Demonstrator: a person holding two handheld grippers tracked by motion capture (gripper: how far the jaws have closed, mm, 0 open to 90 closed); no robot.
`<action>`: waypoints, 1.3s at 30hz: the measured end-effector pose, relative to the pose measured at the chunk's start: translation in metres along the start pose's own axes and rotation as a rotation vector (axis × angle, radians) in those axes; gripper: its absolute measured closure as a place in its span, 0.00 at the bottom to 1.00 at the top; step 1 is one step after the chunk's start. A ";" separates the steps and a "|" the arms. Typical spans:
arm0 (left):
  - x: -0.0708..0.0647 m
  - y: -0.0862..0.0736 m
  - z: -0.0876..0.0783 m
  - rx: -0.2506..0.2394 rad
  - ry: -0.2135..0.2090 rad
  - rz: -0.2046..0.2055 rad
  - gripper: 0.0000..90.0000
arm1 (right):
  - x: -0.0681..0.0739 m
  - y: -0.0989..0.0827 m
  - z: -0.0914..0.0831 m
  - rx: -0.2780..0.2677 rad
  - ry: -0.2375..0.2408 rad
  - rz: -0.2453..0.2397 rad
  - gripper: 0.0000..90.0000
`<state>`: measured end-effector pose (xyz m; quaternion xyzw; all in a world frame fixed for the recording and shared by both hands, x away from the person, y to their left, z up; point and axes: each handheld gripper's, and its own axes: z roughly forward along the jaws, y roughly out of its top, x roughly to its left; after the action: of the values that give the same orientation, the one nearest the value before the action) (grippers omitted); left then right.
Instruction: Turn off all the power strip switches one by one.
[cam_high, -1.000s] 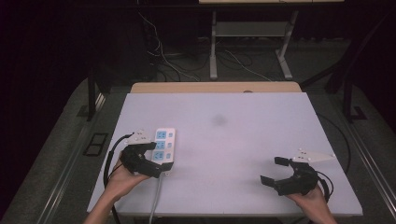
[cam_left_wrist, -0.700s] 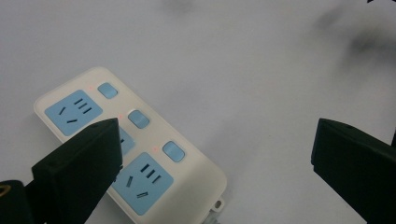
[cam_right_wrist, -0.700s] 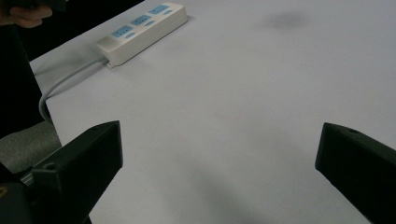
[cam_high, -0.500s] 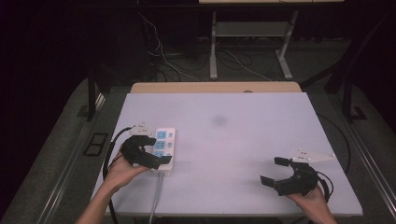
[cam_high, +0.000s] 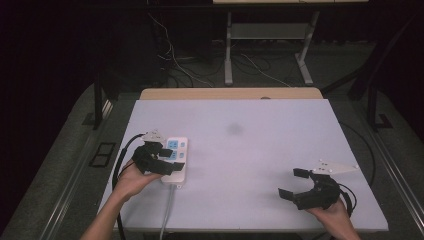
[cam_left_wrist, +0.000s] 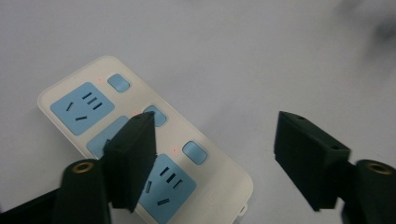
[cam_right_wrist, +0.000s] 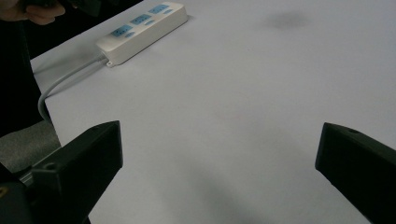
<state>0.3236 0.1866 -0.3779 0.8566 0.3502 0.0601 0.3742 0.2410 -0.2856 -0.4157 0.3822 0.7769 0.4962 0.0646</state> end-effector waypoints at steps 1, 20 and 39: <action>0.001 0.000 0.001 0.005 0.001 -0.001 0.37 | 0.000 0.000 0.000 0.001 0.000 0.001 0.01; 0.011 0.000 0.021 0.079 -0.033 -0.010 0.90 | 0.001 0.000 0.001 0.001 -0.002 -0.006 0.01; 0.017 -0.002 0.033 0.140 -0.044 -0.009 0.99 | 0.001 -0.001 0.001 0.006 -0.003 -0.009 0.01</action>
<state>0.3472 0.1791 -0.4052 0.8802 0.3490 0.0152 0.3213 0.2406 -0.2847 -0.4165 0.3797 0.7798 0.4932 0.0669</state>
